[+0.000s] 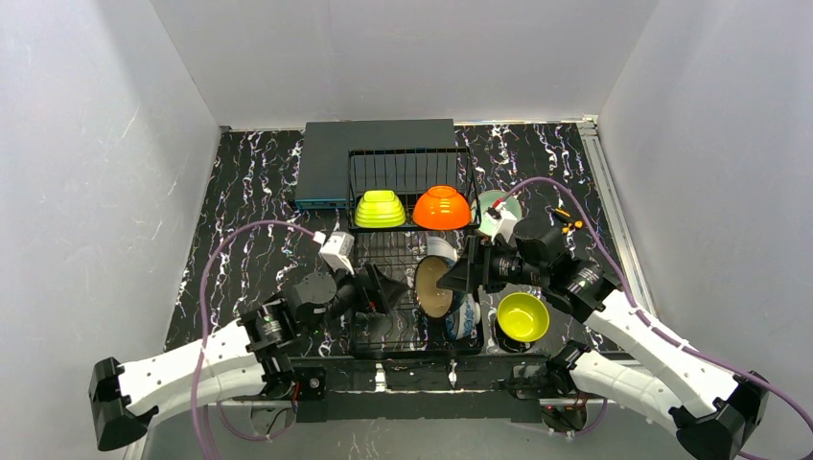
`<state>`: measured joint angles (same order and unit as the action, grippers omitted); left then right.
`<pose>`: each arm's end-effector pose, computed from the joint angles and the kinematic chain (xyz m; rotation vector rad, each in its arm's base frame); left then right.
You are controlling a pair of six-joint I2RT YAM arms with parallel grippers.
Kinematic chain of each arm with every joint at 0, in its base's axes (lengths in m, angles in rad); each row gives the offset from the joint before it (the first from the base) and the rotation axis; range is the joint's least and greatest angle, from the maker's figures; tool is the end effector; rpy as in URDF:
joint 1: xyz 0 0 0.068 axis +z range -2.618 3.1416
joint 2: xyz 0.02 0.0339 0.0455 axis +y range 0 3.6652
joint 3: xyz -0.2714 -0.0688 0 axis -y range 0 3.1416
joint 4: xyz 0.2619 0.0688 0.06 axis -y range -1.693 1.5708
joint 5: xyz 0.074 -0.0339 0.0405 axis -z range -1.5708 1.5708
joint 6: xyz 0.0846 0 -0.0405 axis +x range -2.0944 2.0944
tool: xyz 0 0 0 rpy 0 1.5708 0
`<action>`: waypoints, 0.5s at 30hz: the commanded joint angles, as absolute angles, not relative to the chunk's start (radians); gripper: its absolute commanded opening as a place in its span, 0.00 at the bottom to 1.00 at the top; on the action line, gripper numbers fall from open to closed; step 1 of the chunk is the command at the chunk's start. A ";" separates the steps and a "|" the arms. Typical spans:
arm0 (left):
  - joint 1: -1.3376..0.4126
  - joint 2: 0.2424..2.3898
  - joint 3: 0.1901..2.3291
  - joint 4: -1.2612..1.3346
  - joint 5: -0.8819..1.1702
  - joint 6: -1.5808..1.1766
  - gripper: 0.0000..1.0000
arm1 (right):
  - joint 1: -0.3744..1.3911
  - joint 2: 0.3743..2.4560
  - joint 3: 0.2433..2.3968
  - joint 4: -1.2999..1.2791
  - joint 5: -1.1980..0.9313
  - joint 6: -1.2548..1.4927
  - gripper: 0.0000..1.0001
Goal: Load the bowls into the dish rack
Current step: Adjust the dish rack at the center of the board.
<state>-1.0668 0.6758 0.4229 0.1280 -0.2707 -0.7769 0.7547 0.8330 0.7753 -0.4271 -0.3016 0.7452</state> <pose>0.1314 -0.1915 0.2565 0.0464 1.8277 -1.1266 0.1571 0.1823 0.2870 -0.2182 2.2615 1.1823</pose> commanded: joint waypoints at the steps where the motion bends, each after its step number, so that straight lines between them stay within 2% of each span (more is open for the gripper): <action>1: -1.068 0.662 0.615 -0.485 -0.412 -0.749 0.87 | 0.758 0.826 0.864 -0.364 -0.304 0.712 0.01; 4: -1.066 0.713 0.708 -0.752 -0.471 -0.811 0.88 | 0.758 0.835 0.868 -0.370 -0.310 0.703 0.01; 7: -1.066 0.776 0.748 -0.903 -0.458 -0.880 0.89 | 0.758 0.840 0.866 -0.374 -0.322 0.693 0.01; 11: -1.067 0.840 0.711 -0.891 -0.346 -0.943 0.89 | 0.759 0.844 0.857 -0.379 -0.331 0.685 0.01; 15: -1.068 0.866 0.639 -0.738 -0.216 -0.976 0.85 | 0.758 0.843 0.857 -0.396 -0.331 0.672 0.01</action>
